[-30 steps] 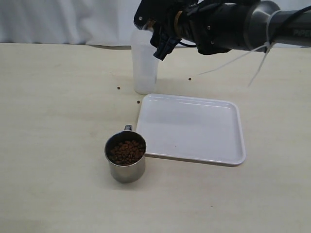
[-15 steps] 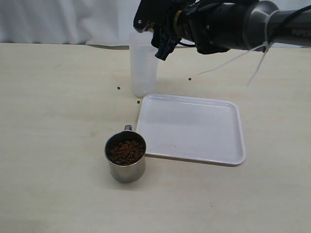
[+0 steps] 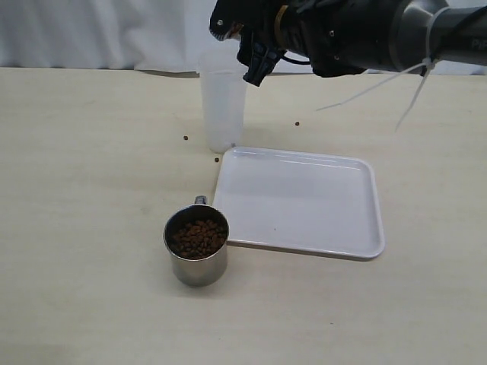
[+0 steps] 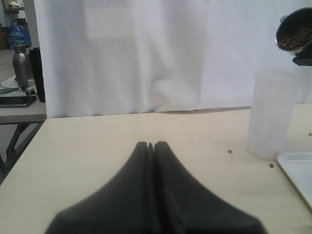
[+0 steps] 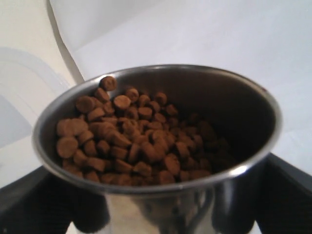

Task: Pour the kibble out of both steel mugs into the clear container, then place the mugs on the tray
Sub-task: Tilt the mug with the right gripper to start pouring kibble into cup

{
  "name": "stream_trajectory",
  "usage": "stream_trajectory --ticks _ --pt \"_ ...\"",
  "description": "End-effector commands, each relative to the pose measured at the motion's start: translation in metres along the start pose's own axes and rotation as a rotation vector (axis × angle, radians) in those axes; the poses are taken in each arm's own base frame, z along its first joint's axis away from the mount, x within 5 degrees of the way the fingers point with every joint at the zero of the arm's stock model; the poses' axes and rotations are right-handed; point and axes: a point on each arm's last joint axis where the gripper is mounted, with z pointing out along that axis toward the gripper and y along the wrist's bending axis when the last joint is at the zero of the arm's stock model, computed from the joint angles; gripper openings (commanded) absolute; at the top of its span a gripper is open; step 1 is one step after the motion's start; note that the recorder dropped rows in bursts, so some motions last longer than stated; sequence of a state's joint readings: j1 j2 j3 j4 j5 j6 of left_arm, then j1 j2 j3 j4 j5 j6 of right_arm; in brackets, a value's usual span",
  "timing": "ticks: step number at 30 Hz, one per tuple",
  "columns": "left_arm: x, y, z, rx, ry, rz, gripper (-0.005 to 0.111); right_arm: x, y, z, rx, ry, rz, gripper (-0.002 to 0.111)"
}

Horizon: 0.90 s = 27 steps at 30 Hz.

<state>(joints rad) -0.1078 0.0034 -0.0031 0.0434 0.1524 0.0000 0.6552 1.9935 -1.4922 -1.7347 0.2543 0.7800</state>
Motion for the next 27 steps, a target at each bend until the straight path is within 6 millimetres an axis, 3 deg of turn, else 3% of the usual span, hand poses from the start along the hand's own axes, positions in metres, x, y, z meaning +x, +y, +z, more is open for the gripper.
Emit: stream_trajectory --ticks 1,27 --pt "0.0 -0.0006 -0.0001 0.01 -0.01 0.0 0.0 -0.0047 -0.0098 -0.0054 0.025 -0.016 -0.014 0.005" --pt "-0.0002 -0.0006 -0.0001 0.01 -0.012 0.0 0.0 -0.0047 -0.0098 -0.0054 0.026 -0.015 -0.092 0.005"
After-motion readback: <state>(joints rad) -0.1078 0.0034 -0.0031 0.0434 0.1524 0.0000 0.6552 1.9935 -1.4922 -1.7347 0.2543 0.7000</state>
